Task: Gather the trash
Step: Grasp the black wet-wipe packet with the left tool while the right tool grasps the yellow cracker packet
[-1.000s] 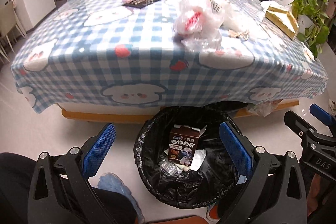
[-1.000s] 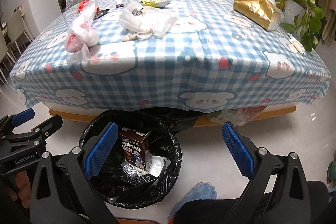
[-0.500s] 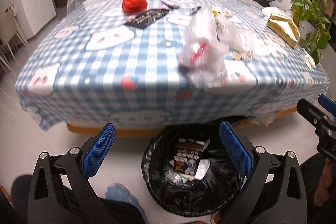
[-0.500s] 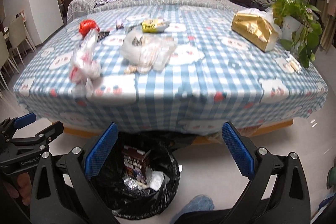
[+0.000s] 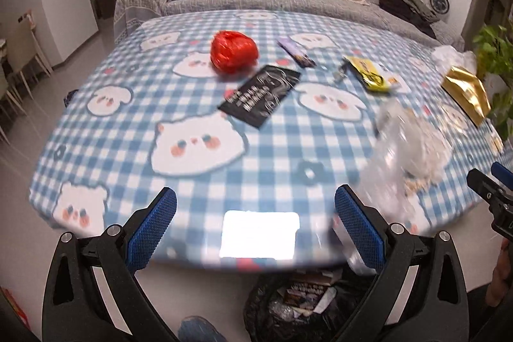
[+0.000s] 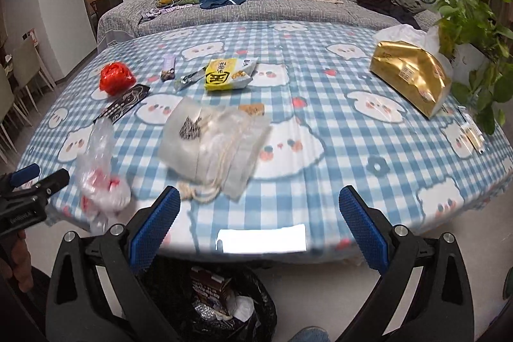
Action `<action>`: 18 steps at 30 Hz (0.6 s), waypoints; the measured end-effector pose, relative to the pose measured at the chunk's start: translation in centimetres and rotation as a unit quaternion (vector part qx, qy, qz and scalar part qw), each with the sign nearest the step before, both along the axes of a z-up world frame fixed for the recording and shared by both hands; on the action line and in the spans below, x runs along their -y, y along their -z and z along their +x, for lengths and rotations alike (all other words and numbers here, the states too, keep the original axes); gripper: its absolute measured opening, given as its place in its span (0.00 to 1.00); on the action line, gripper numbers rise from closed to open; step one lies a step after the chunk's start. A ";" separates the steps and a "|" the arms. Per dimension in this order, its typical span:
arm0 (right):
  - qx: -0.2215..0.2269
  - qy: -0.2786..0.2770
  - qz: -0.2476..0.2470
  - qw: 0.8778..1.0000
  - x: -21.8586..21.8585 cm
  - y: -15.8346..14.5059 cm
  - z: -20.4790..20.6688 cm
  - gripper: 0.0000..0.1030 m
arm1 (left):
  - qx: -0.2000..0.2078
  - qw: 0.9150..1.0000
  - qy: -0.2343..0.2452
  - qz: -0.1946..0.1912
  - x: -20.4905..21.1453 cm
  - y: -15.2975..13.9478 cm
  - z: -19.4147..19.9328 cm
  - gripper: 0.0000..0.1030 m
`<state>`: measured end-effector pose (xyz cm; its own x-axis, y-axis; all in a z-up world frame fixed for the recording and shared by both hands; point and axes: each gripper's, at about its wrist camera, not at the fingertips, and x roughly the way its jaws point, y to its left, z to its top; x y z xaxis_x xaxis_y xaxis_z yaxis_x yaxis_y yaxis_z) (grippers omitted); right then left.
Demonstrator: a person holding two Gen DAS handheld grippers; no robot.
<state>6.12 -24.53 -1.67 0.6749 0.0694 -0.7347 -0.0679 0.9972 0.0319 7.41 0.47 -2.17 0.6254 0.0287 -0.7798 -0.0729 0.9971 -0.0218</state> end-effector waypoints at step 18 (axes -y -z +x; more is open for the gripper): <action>-0.015 -0.031 -0.018 0.999 -3.9 -0.1 15.8 0.93 | -0.051 0.998 0.032 0.006 -1.5 2.5 14.3 0.94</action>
<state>21.93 -20.64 -1.55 0.6481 0.0829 -0.7571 -0.1293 0.9916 -0.0020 21.75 1.98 -4.64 0.5434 0.0009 -0.8395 -0.0108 0.9999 -0.0060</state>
